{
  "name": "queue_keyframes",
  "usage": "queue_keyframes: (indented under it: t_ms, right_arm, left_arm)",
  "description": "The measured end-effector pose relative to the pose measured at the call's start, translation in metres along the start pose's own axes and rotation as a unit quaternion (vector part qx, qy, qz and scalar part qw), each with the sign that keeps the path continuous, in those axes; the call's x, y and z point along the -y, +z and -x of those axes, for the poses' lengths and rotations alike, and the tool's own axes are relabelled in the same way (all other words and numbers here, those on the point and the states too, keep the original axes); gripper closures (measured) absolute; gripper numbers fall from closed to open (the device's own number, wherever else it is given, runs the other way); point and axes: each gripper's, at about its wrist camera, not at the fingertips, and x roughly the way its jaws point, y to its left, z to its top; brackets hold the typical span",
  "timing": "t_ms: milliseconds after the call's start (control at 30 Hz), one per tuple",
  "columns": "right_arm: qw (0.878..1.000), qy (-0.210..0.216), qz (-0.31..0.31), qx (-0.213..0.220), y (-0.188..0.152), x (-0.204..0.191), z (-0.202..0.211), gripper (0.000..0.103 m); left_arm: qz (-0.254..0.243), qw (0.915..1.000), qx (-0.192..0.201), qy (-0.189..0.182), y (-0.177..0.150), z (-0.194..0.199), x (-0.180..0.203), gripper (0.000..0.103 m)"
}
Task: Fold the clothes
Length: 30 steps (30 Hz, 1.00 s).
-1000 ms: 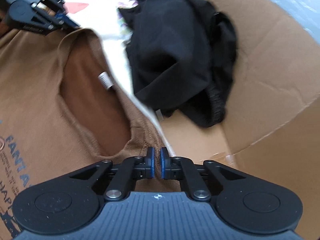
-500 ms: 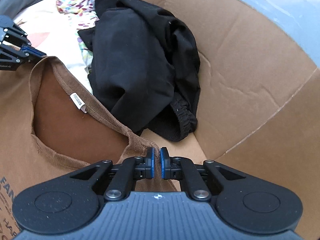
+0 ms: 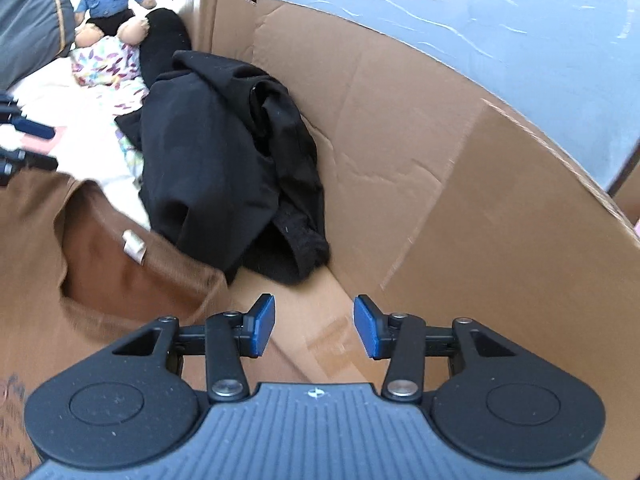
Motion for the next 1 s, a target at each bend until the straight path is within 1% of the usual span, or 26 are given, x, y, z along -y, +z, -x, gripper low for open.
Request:
queue_keyframes:
  t_ms: [100,233,333,500,567,633,700,767,800,833,867,1000]
  right_arm:
    - [1.0,-0.017,-0.008,0.017,-0.015,0.015,0.023,0.055]
    - [0.999,-0.021,-0.044,0.008,-0.034,0.04,0.034,0.055]
    - [0.998,-0.017,-0.06,0.0,-0.049,0.048,0.033,0.055]
    - [0.998,-0.003,-0.055,-0.021,-0.073,0.043,0.021,0.055]
    - [0.998,0.0,-0.052,-0.026,-0.079,0.04,0.019,0.055]
    - [0.998,0.012,-0.05,-0.038,-0.091,0.038,0.016,0.055]
    - [0.998,0.008,-0.047,-0.043,-0.098,0.038,0.015,0.055]
    - [0.997,0.005,-0.051,-0.05,-0.108,0.042,0.014,0.055]
    - [0.997,0.003,-0.054,-0.053,-0.112,0.045,0.014,0.055]
    - [0.996,0.003,-0.063,-0.055,-0.117,0.05,0.015,0.055]
    - [0.996,0.005,-0.072,-0.055,-0.12,0.055,0.018,0.055]
    - [0.995,0.0,-0.089,-0.048,-0.132,0.074,0.041,0.055]
  left_arm:
    - [-0.007,0.9999,0.003,-0.01,0.006,0.008,0.009,0.047]
    - [0.008,0.9995,0.014,-0.027,0.018,0.013,0.023,0.047]
    - [-0.002,0.9989,0.021,-0.043,0.022,0.009,0.043,0.047]
    - [-0.021,0.9949,0.021,-0.096,0.022,-0.005,0.084,0.047]
    - [-0.026,0.9931,0.015,-0.113,0.019,-0.011,0.098,0.044]
    - [-0.033,0.9917,0.005,-0.124,0.016,-0.018,0.113,0.034]
    - [-0.043,0.9921,-0.008,-0.117,0.014,-0.027,0.125,0.035]
    - [-0.054,0.9927,-0.027,-0.105,0.011,-0.039,0.135,0.053]
    - [-0.056,0.9925,-0.039,-0.101,0.009,-0.044,0.137,0.079]
    - [-0.052,0.992,-0.059,-0.099,0.007,-0.051,0.138,0.101]
    - [-0.045,0.992,-0.076,-0.09,0.005,-0.058,0.136,0.102]
    - [-0.011,0.9952,-0.079,-0.058,-0.001,-0.058,0.123,0.103]
